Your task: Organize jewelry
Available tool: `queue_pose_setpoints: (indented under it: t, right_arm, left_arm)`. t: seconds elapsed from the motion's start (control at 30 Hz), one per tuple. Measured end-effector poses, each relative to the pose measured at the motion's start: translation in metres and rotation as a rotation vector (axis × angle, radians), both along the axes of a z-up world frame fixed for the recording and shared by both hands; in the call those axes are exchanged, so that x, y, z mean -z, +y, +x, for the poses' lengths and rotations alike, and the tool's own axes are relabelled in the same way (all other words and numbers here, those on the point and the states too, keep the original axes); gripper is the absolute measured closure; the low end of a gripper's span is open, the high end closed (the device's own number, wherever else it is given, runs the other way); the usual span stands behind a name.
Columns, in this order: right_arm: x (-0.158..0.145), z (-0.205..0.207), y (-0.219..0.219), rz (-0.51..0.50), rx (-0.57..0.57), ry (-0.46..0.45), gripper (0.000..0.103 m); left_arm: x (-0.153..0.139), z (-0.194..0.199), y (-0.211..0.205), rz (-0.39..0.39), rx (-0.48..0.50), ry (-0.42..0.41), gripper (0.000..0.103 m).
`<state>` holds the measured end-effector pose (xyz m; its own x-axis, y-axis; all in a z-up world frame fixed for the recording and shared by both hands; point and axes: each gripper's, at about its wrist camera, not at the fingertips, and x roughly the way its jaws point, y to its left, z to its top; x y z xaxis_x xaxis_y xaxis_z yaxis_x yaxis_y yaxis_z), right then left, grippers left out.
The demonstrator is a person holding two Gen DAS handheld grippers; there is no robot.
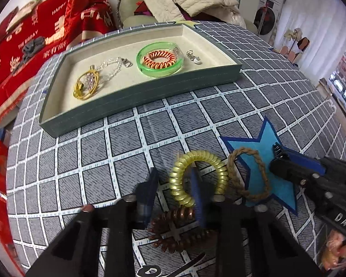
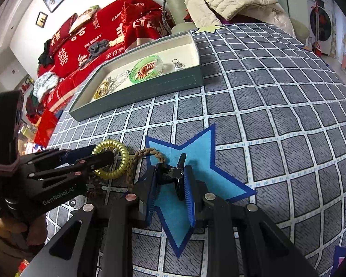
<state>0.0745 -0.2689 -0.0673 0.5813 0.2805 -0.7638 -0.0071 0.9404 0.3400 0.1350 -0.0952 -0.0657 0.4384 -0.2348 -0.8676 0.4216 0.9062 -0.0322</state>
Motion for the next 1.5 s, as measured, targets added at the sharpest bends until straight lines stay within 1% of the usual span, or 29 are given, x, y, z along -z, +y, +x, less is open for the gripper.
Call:
queue_pose_setpoints:
  t: [0.1,0.4,0.6,0.7,0.8,0.93,0.97,1.0,1.03,1.1,1.17,1.27,1.3,1.33,1.37,1.4,1.5]
  right_arm:
    - [-0.001,-0.002,-0.005,0.026,0.013,0.000,0.078]
    - [-0.005,-0.008,-0.017,0.062,0.044,-0.001,0.078]
    - [-0.009,-0.011,-0.017,0.063,0.051,-0.007,0.078]
    - [-0.011,-0.011,-0.016,0.058,0.048,-0.010,0.078]
    - [-0.010,-0.011,-0.015,0.062,0.048,-0.006,0.078]
    - [-0.011,-0.012,-0.014,0.071,0.044,-0.009,0.078]
    - [-0.011,-0.013,-0.014,0.072,0.043,-0.011,0.078]
    - [-0.012,-0.013,-0.013,0.074,0.040,-0.016,0.078]
    - [-0.013,-0.014,-0.013,0.076,0.038,-0.018,0.078]
    - [-0.014,-0.015,-0.014,0.084,0.036,-0.025,0.078]
    - [-0.015,-0.017,-0.015,0.092,0.038,-0.030,0.078]
    - [-0.014,-0.018,-0.018,0.107,0.043,-0.032,0.078]
    - [-0.014,-0.019,-0.018,0.110,0.044,-0.032,0.078]
    - [-0.014,-0.020,-0.019,0.114,0.045,-0.033,0.078]
    - [-0.013,-0.020,-0.019,0.115,0.046,-0.034,0.078]
    - [-0.013,-0.021,-0.020,0.118,0.048,-0.035,0.078]
    - [-0.013,-0.023,-0.022,0.125,0.054,-0.037,0.078]
  left_arm:
    - [-0.002,-0.002,0.001,-0.014,0.001,-0.008,0.071]
    - [-0.020,-0.005,0.024,-0.122,-0.035,-0.022,0.071]
    - [-0.025,-0.005,0.036,-0.135,-0.053,-0.034,0.071]
    - [-0.023,-0.003,0.040,-0.146,-0.058,-0.018,0.071]
    - [-0.020,-0.001,0.042,-0.145,-0.090,-0.001,0.070]
    - [-0.024,0.002,0.046,-0.186,-0.133,0.020,0.070]
    - [-0.024,0.002,0.046,-0.183,-0.139,0.020,0.060]
    - [-0.025,0.002,0.046,-0.173,-0.144,0.013,0.021]
    - [-0.026,0.001,0.046,-0.160,-0.155,0.000,0.000]
    - [-0.032,-0.003,0.046,-0.130,-0.173,-0.057,0.000]
    - [-0.031,-0.002,0.043,-0.099,-0.165,-0.064,0.000]
    - [-0.024,0.003,0.037,-0.031,-0.157,-0.078,0.000]
    - [-0.018,0.007,0.035,-0.011,-0.153,-0.058,0.008]
    - [-0.014,0.010,0.035,-0.007,-0.147,-0.033,0.012]
    - [-0.012,0.011,0.034,-0.013,-0.138,-0.014,0.022]
    - [-0.007,0.013,0.033,-0.018,-0.129,0.005,0.028]
    - [-0.006,0.011,0.030,-0.013,-0.111,0.012,0.028]
